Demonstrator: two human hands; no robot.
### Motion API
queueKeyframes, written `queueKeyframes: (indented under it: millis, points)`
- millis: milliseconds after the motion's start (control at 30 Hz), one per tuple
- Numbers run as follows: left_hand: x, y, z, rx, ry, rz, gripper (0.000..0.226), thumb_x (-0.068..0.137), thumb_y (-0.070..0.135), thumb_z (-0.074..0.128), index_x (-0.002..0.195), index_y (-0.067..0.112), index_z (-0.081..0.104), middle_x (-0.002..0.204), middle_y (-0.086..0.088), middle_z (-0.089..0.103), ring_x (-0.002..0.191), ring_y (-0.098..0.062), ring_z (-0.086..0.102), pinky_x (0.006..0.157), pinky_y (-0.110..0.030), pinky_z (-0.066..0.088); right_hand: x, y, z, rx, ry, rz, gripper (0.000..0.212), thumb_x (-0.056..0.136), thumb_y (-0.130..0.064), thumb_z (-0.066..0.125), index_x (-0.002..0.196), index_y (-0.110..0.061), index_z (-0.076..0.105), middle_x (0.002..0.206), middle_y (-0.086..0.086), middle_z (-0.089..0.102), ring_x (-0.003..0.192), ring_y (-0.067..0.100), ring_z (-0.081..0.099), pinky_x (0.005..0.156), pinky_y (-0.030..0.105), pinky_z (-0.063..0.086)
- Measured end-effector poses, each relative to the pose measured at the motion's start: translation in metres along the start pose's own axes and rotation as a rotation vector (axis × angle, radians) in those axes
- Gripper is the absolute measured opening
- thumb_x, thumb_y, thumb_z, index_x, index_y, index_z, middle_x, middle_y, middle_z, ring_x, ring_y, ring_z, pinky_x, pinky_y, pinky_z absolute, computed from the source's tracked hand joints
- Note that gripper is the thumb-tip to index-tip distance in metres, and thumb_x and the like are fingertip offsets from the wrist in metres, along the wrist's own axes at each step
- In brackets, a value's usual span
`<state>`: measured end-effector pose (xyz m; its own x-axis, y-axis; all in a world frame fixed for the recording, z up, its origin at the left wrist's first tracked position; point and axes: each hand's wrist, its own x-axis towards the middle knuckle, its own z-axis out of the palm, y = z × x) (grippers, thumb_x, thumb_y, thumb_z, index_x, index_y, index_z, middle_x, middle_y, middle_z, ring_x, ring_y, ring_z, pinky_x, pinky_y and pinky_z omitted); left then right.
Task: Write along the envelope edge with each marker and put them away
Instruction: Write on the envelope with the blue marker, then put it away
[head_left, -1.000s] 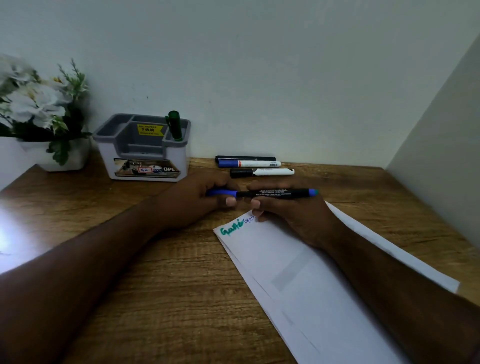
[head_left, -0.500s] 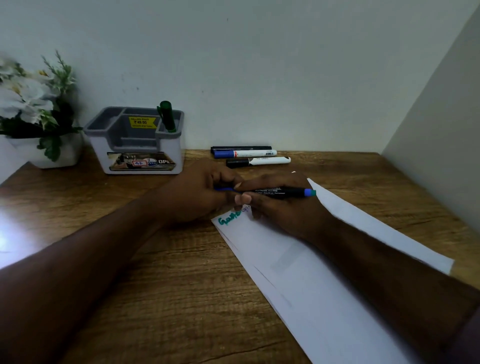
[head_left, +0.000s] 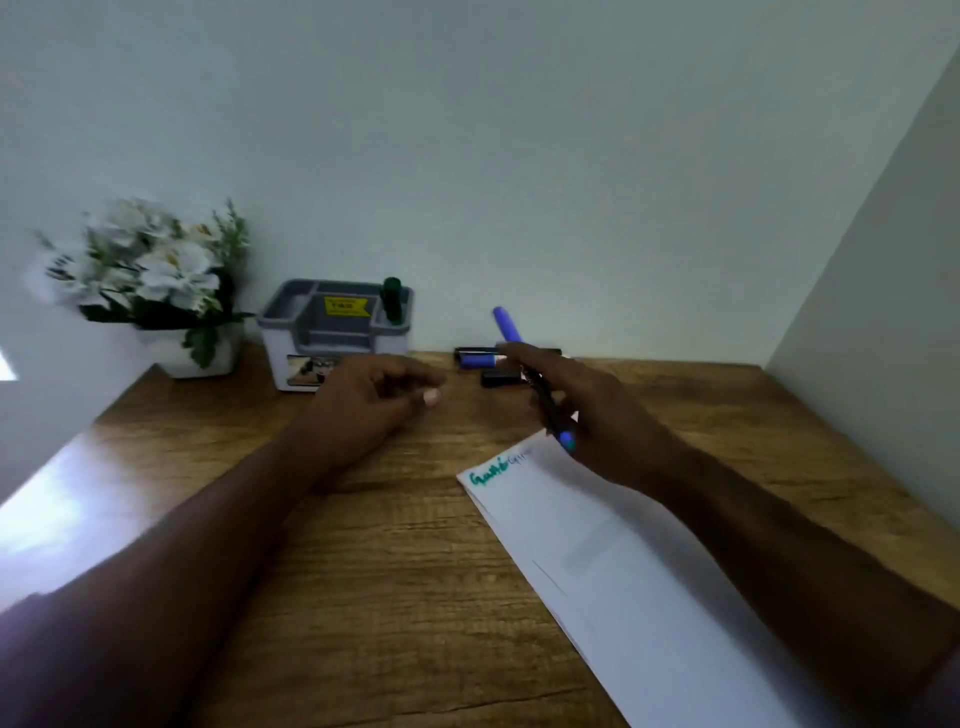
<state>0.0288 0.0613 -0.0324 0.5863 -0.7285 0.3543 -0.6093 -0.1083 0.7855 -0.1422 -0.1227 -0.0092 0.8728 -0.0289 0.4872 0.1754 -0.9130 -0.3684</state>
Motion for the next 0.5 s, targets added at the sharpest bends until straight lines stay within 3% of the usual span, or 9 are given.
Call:
queueKeyframes:
  millis: [67, 100, 200, 300, 400, 433, 500]
  points:
    - [-0.007, -0.013, -0.015, 0.181, 0.049, 0.0, 0.018, 0.084, 0.026, 0.068, 0.102, 0.026, 0.074, 0.103, 0.015, 0.07, 0.094, 0.003, 0.062, 0.083, -0.014, 0.044, 0.01, -0.001, -0.007, -0.046, -0.111, -0.008, 0.07, 0.084, 0.016, 0.053, 0.142, -0.022, 0.042, 0.126, -0.024, 0.044, 0.103, -0.032, 0.038, 0.08, -0.004, 0.034]
    - [-0.01, -0.019, -0.023, 0.243, 0.074, 0.004, 0.018, 0.084, 0.025, 0.068, 0.101, 0.024, 0.074, 0.102, 0.015, 0.069, 0.093, 0.002, 0.061, 0.083, -0.012, 0.042, 0.016, -0.006, -0.01, -0.008, -0.125, -0.005, 0.063, 0.087, 0.011, 0.056, 0.14, -0.022, 0.046, 0.128, -0.021, 0.048, 0.107, -0.025, 0.044, 0.082, -0.001, 0.037]
    - [-0.015, -0.034, -0.046, 0.338, 0.166, -0.026, 0.016, 0.084, 0.028, 0.067, 0.099, 0.026, 0.074, 0.093, 0.012, 0.07, 0.083, 0.003, 0.06, 0.074, -0.01, 0.042, 0.04, -0.028, -0.01, 0.138, 0.08, -0.022, 0.035, 0.088, -0.006, 0.067, 0.122, -0.017, 0.065, 0.112, 0.003, 0.071, 0.095, 0.009, 0.066, 0.083, 0.02, 0.052]
    - [-0.01, -0.044, -0.056, 0.385, 0.202, -0.067, 0.021, 0.085, 0.033, 0.066, 0.1, 0.022, 0.075, 0.097, 0.004, 0.075, 0.087, -0.007, 0.065, 0.077, -0.023, 0.05, 0.071, -0.051, 0.002, 0.259, 0.251, -0.078, 0.045, 0.088, -0.002, 0.065, 0.131, -0.017, 0.057, 0.1, 0.001, 0.07, 0.089, 0.01, 0.068, 0.089, 0.033, 0.055]
    - [-0.002, -0.047, -0.05, 0.461, 0.184, -0.1, 0.026, 0.083, 0.041, 0.065, 0.1, 0.024, 0.075, 0.097, 0.002, 0.075, 0.089, -0.013, 0.066, 0.079, -0.031, 0.053, 0.097, -0.065, 0.017, 0.306, 0.243, -0.094, 0.088, 0.087, -0.004, 0.067, 0.148, -0.043, 0.017, 0.099, -0.007, 0.069, 0.082, 0.003, 0.071, 0.084, 0.016, 0.053]
    - [0.0, -0.048, -0.048, 0.481, 0.185, -0.094, 0.026, 0.083, 0.042, 0.064, 0.099, 0.025, 0.075, 0.095, 0.003, 0.075, 0.087, -0.013, 0.066, 0.077, -0.03, 0.053, 0.105, -0.066, 0.021, 0.298, 0.27, -0.107, 0.092, 0.087, -0.004, 0.068, 0.148, -0.045, 0.013, 0.096, -0.006, 0.069, 0.079, 0.001, 0.071, 0.08, 0.011, 0.052]
    - [0.003, -0.05, -0.044, 0.481, 0.191, -0.075, 0.025, 0.082, 0.043, 0.064, 0.097, 0.025, 0.075, 0.093, 0.004, 0.075, 0.085, -0.013, 0.065, 0.072, -0.029, 0.052, 0.12, -0.064, 0.024, 0.283, 0.372, -0.126, 0.086, 0.086, -0.003, 0.068, 0.147, -0.042, 0.02, 0.093, -0.004, 0.067, 0.08, 0.0, 0.069, 0.076, 0.009, 0.052]
